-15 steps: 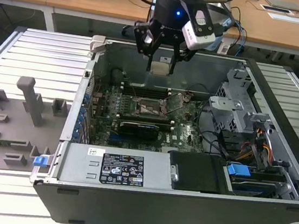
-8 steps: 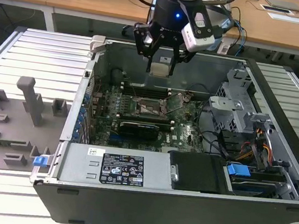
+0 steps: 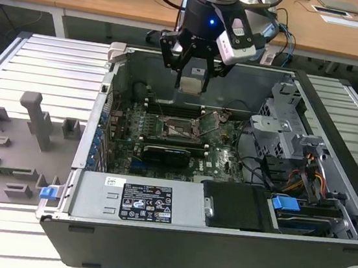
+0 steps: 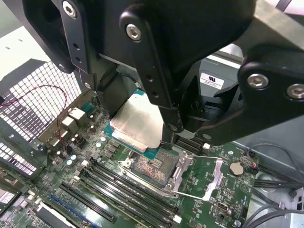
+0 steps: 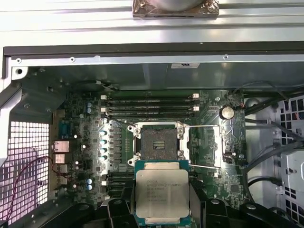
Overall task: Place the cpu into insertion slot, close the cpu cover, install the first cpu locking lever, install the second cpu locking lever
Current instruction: 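Place the cpu into insertion slot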
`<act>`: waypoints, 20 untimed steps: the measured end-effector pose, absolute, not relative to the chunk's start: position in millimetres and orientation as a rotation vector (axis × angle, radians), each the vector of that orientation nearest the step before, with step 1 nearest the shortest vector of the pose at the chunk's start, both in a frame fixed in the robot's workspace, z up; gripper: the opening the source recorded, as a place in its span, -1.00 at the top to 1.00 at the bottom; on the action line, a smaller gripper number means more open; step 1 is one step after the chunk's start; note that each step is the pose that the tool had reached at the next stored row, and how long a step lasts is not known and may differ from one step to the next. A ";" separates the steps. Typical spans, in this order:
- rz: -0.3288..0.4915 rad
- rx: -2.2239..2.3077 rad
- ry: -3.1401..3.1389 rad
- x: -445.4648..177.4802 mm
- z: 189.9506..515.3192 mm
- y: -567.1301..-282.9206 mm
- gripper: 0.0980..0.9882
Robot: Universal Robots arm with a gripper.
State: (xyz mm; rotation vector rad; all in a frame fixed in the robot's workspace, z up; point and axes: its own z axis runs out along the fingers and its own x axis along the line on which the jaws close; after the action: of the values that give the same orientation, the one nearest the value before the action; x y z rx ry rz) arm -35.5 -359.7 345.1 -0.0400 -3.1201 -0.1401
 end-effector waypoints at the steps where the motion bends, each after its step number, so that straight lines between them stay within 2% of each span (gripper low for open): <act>1: -0.140 -0.040 -3.120 -35.5 343.8 -359.7 0.00; 20: -0.135 -0.105 -3.130 -35.5 313.1 -359.7 0.00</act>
State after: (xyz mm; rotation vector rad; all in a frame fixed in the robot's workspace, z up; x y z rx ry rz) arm -35.5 -359.7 313.1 -0.1047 -3.1301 -0.1349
